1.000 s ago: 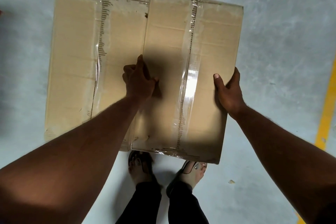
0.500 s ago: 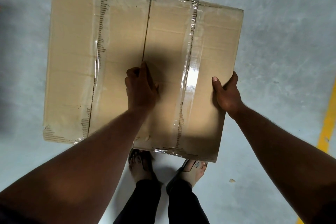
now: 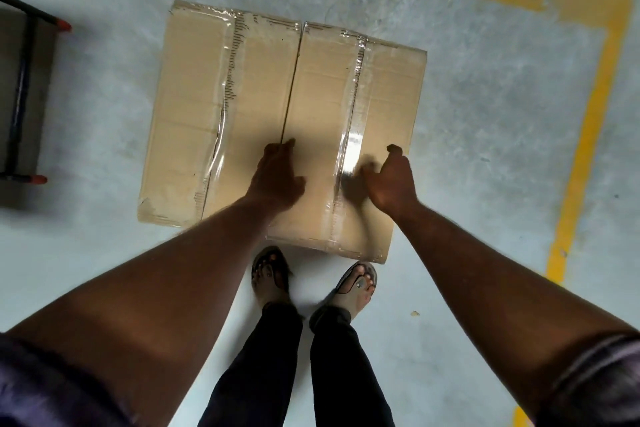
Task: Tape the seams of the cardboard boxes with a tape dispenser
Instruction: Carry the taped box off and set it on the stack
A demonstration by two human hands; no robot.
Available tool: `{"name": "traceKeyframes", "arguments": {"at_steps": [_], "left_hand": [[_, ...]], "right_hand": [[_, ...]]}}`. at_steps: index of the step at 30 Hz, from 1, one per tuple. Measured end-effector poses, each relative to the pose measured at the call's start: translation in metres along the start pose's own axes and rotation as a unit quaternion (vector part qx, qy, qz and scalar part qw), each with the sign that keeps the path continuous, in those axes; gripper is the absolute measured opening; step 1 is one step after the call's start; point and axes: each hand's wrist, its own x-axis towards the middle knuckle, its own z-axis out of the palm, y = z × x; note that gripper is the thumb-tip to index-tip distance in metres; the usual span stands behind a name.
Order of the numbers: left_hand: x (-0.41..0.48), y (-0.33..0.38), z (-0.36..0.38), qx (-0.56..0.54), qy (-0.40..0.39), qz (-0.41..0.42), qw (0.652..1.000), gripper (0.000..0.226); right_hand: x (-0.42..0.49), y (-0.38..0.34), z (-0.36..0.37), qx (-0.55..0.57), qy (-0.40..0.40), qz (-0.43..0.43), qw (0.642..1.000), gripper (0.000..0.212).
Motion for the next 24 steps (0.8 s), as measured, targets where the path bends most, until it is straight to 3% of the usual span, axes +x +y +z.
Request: {"name": "traceKeyframes", "arguments": {"at_steps": [5, 13, 24], "left_hand": [[-0.100, 0.031, -0.046, -0.005, -0.015, 0.023, 1.000, 0.074], [-0.287, 0.052, -0.121, -0.065, 0.063, 0.039, 0.995, 0.072], [-0.529, -0.072, -0.177, -0.086, 0.133, 0.050, 0.986, 0.069]], "right_hand": [[-0.103, -0.040, -0.032, -0.025, -0.033, -0.078, 0.996, 0.067], [-0.280, -0.100, -0.083, -0.080, -0.063, -0.145, 0.984, 0.065], [-0.519, -0.154, -0.010, -0.111, -0.073, -0.258, 0.957, 0.061]]}}
